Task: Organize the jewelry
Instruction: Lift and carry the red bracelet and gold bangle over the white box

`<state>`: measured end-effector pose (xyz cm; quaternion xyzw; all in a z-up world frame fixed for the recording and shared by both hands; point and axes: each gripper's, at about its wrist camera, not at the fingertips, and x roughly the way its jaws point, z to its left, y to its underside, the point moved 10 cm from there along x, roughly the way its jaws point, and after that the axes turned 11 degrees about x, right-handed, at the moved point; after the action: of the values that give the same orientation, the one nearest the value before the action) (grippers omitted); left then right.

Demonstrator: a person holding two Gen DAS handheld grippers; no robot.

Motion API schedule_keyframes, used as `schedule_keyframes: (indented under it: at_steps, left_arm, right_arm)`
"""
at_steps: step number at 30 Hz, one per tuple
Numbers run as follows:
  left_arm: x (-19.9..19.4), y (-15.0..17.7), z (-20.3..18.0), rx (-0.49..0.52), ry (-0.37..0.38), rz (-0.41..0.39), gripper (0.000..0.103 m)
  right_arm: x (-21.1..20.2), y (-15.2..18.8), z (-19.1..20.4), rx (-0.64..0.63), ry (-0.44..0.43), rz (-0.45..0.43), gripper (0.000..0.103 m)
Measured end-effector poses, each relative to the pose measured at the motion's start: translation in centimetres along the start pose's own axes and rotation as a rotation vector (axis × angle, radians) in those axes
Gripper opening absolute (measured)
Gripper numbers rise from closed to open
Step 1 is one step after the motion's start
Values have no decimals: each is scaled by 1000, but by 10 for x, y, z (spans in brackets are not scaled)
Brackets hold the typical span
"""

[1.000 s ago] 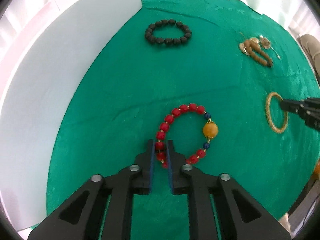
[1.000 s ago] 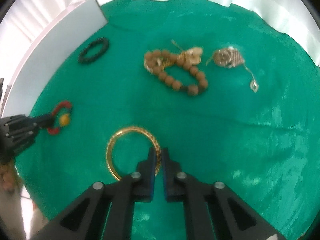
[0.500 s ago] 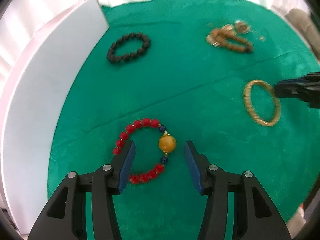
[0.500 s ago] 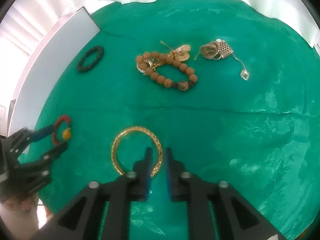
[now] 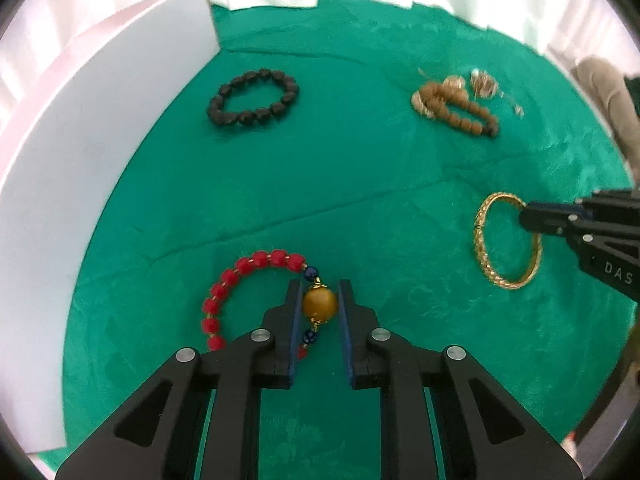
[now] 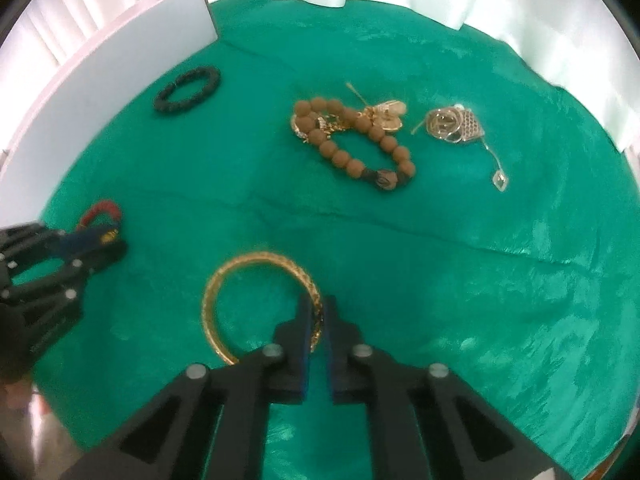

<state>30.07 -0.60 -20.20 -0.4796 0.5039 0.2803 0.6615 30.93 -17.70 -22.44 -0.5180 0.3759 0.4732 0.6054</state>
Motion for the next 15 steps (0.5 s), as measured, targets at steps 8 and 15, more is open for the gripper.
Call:
schedule_keyframes:
  at_steps: [8, 15]
  left_arm:
    - [-61, -3, 35, -151, 105, -112, 15]
    - [-135, -7, 69, -276, 125, -234, 15]
  right_arm:
    - [-56, -12, 23, -29, -88, -102, 6]
    - [-97, -30, 87, -124, -174, -163, 6]
